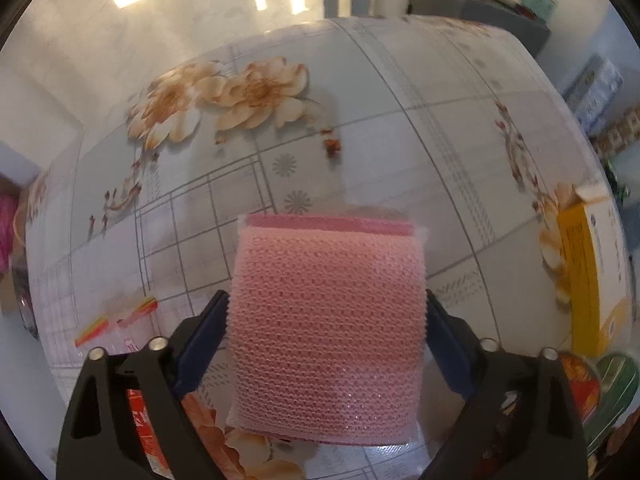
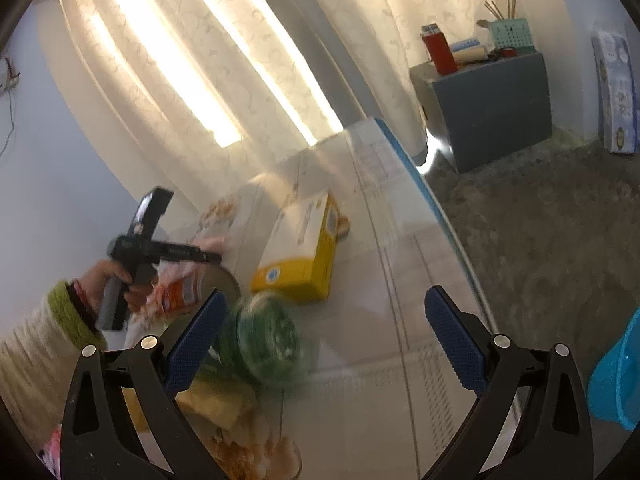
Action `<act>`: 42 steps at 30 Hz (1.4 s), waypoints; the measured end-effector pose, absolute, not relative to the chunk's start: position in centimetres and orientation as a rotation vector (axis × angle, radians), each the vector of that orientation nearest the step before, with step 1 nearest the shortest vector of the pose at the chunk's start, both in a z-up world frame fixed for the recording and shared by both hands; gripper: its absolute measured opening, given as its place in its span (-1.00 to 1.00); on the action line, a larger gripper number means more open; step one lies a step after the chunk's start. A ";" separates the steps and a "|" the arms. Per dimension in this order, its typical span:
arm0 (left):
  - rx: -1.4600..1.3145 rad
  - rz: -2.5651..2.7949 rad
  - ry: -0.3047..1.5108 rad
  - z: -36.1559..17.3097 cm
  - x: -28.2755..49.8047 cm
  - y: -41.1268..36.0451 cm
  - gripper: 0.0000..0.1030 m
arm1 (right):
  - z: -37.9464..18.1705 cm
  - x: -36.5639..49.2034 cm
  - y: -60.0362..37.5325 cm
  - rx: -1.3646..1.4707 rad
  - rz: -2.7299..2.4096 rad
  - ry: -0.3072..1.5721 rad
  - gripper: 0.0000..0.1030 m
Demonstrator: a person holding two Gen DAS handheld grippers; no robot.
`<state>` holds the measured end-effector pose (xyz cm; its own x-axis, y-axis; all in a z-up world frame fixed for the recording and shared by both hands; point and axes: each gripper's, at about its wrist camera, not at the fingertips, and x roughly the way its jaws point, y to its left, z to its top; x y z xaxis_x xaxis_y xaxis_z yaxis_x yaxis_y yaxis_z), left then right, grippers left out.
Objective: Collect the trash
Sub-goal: 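Reach the left gripper to the pink sponge and close on it, then grasp the yellow-and-white medicine box with the right gripper while the left holds the sponge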
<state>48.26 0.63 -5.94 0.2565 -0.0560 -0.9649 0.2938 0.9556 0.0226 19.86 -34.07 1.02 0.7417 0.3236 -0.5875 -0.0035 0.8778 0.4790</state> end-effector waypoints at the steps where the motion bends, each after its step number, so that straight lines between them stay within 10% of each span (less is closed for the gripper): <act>1: 0.201 -0.236 1.293 -5.9 48.4 0.9 0.58 | 1.4 20.2 -34.4 0.486 0.193 0.717 0.85; 33: -0.088 -0.166 0.905 8.3 34.3 11.8 0.52 | -4.1 39.2 -24.7 0.056 0.170 1.383 0.84; 42: -0.117 -0.174 0.854 10.6 28.4 13.1 0.53 | -2.9 38.9 -26.9 0.012 0.119 1.331 0.45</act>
<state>28.36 13.09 10.63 0.6437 -0.1993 -0.7388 0.1056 0.9794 -0.1722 38.92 -26.88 -2.87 0.2321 0.0930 -0.9682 -0.0795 0.9939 0.0764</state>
